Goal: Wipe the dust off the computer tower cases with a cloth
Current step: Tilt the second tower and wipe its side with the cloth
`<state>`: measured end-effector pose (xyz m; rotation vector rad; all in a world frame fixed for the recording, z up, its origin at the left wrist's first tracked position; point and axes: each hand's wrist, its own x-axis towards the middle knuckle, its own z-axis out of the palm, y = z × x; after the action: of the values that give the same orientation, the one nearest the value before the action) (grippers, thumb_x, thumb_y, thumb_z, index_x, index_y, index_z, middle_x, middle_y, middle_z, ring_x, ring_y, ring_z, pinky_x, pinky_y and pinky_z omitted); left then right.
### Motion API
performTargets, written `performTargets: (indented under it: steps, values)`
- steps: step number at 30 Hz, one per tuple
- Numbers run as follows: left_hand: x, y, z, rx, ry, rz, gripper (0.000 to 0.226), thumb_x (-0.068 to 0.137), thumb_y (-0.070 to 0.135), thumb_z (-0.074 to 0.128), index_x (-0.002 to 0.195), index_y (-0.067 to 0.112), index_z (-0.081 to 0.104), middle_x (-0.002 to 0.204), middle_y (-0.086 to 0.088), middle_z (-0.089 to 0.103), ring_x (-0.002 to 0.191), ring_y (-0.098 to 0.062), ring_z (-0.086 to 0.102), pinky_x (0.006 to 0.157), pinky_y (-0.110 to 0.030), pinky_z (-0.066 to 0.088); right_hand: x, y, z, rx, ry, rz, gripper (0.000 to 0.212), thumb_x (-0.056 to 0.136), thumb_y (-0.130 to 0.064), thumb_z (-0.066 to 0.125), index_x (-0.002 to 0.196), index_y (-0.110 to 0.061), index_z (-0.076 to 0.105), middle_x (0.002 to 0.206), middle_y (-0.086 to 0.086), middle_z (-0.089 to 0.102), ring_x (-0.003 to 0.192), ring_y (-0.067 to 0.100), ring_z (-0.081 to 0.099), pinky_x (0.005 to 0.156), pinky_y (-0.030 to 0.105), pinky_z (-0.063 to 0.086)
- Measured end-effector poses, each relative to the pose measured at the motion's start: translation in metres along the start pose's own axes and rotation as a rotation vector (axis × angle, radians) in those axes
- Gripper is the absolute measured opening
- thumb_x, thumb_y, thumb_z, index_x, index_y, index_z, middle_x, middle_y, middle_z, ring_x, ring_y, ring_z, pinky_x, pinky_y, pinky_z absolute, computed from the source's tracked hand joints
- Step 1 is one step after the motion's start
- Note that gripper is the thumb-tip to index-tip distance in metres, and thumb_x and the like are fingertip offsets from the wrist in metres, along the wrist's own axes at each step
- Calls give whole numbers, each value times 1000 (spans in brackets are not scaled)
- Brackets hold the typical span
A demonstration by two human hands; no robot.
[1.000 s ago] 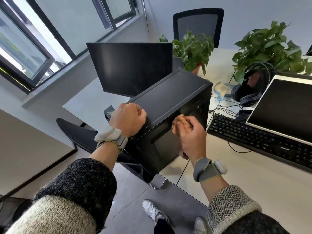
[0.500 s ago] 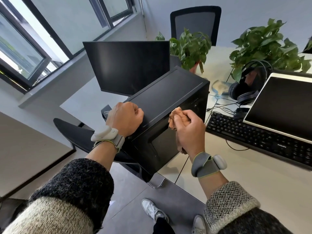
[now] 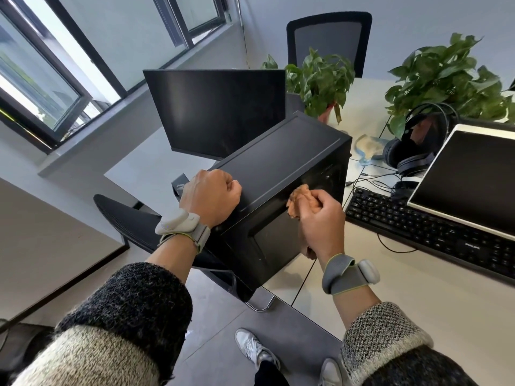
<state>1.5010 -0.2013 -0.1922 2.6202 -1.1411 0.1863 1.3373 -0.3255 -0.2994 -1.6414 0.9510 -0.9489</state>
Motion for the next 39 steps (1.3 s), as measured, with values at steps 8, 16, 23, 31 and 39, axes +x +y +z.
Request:
performTargets:
  steps: [8, 16, 23, 31, 39]
  values:
    - [1, 0, 0, 11, -1, -9, 41, 89, 29, 54, 54, 9, 47, 50, -6, 48, 51, -27, 51, 51, -28, 36, 7, -12, -2, -2, 14, -42, 17, 103, -35, 67, 101, -19, 72, 87, -11, 71, 82, 4, 67, 69, 20, 56]
    - [2, 0, 0, 35, 12, -22, 40, 91, 29, 56, 57, 7, 51, 54, -10, 53, 54, -28, 53, 48, -25, 27, 18, -13, -9, -55, -40, -24, 17, 101, -34, 68, 97, -18, 72, 87, -7, 71, 83, 11, 67, 71, 29, 55]
    - [0, 0, 2, 38, 18, -24, 40, 90, 30, 54, 58, 7, 50, 53, -10, 52, 55, -30, 54, 48, -26, 29, 5, 1, -4, -15, -53, 35, 17, 104, -33, 65, 93, -21, 69, 81, -9, 69, 77, 10, 66, 70, 42, 58]
    - [2, -2, 2, 30, 13, -22, 40, 90, 28, 54, 57, 7, 50, 53, -10, 51, 53, -28, 53, 49, -26, 29, 18, -4, -8, -57, -59, 8, 17, 102, -35, 65, 91, -22, 68, 83, -8, 69, 78, 11, 66, 67, 32, 53]
    - [-1, 1, 2, 24, 17, -24, 40, 90, 28, 53, 54, 10, 48, 51, -6, 50, 50, -24, 51, 49, -25, 28, 24, -20, -12, 80, -39, 59, 23, 103, -40, 63, 95, -19, 69, 86, -3, 71, 83, 15, 68, 71, 34, 57]
